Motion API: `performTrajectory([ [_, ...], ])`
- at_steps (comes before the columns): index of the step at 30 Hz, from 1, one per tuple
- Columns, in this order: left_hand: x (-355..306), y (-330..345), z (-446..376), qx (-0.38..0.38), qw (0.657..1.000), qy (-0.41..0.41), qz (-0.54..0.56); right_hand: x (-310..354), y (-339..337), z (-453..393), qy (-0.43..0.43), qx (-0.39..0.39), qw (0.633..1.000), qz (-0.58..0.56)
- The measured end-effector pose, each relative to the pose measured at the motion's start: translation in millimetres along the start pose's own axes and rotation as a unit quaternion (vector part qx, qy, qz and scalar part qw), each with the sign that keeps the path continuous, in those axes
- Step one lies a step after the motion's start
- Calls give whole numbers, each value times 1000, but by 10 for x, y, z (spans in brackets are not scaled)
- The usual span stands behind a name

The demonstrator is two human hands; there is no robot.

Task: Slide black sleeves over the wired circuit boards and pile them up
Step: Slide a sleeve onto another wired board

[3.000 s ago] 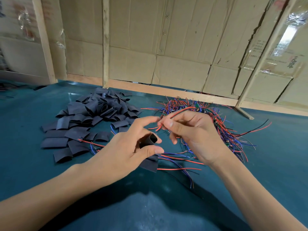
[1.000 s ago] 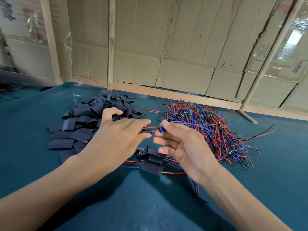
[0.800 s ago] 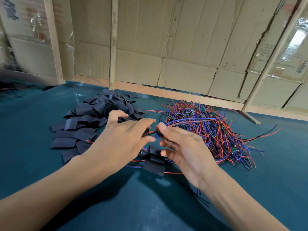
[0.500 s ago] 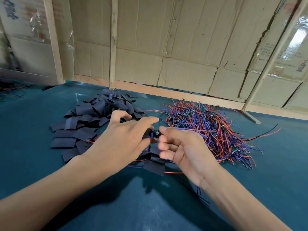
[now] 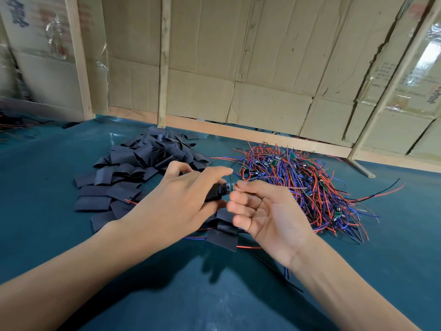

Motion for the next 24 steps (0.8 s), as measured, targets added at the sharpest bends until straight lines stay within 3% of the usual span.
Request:
performTrajectory([
  [13,15,12,31,71,993,-45,87,-32,12,4,-64,19,995,71],
  [16,-19,21,41,82,994,-8,72,-45,31,16,-69,34,994,79],
  [24,-19,75,70,89,991,-21,93,-95,-16,-12,-129,14,972,197],
])
Point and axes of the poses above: each hand's wrist, its own z-axis away from the middle knuckle, its own y-axis out of the palm, x = y × z, the point moved 3 cm from there along -z, towards the middle knuckle, and after that the axes turned 12 degrees about -y, right-handed, at the moved point
